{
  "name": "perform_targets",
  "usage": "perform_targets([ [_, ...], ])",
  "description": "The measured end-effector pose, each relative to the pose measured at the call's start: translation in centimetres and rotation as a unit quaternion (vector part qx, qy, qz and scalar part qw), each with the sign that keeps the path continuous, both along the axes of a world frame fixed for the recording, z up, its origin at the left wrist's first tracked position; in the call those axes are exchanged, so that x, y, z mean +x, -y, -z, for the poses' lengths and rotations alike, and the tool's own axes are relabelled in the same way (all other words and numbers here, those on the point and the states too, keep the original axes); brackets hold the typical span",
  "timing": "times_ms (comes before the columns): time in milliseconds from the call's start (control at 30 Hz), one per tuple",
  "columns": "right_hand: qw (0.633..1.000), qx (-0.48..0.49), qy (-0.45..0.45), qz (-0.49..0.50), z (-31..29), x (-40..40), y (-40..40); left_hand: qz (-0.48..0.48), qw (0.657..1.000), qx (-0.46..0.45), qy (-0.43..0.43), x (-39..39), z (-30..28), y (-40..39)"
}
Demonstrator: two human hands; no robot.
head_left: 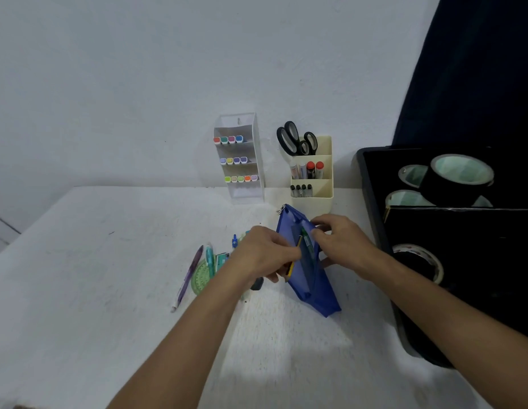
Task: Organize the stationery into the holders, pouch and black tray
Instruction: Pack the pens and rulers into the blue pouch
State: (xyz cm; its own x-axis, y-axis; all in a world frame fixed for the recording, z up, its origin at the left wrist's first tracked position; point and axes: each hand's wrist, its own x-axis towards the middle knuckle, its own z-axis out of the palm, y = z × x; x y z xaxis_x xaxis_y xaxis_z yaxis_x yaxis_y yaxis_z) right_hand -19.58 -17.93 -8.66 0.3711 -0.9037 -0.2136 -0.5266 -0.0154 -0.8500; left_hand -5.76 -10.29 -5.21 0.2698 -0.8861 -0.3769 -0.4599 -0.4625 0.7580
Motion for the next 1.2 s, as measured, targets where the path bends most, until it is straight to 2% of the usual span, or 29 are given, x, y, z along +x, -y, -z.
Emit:
perform_targets([
  [133,1.0,0.0,0.007,-0.009,0.1,-0.1,0.0,-0.023,0.997,-0.069,0.031,-0.6,1.7,0.7],
  [233,1.0,0.002,0.008,-0.014,0.2,0.0,0.1,-0.003,0.99,-0.125,0.069,-1.3,2.4,1.0],
  [333,1.0,0.0,0.012,-0.013,0.2,0.0,0.1,0.033,0.988,-0.131,0.078,-1.7,3.0,0.9],
  [467,1.0,-0.024,-0.003,-0.012,0.2,-0.1,0.1,0.019,0.988,-0.135,0.077,-0.5,3.4,0.8],
  [667,1.0,-0.004,0.001,-0.013,0.3,0.0,0.1,-0.068,0.981,-0.109,0.148,4.1,3.6,0.3],
  [933,0.999,0.013,0.025,-0.026,0.2,0.2,-0.3,-0.143,0.95,-0.036,0.274,10.7,5.3,-1.8],
  [1200,0.999,0.009,0.025,-0.029,-0.1,0.3,-0.5,-0.122,0.954,0.073,0.263,11.2,6.6,-3.0],
])
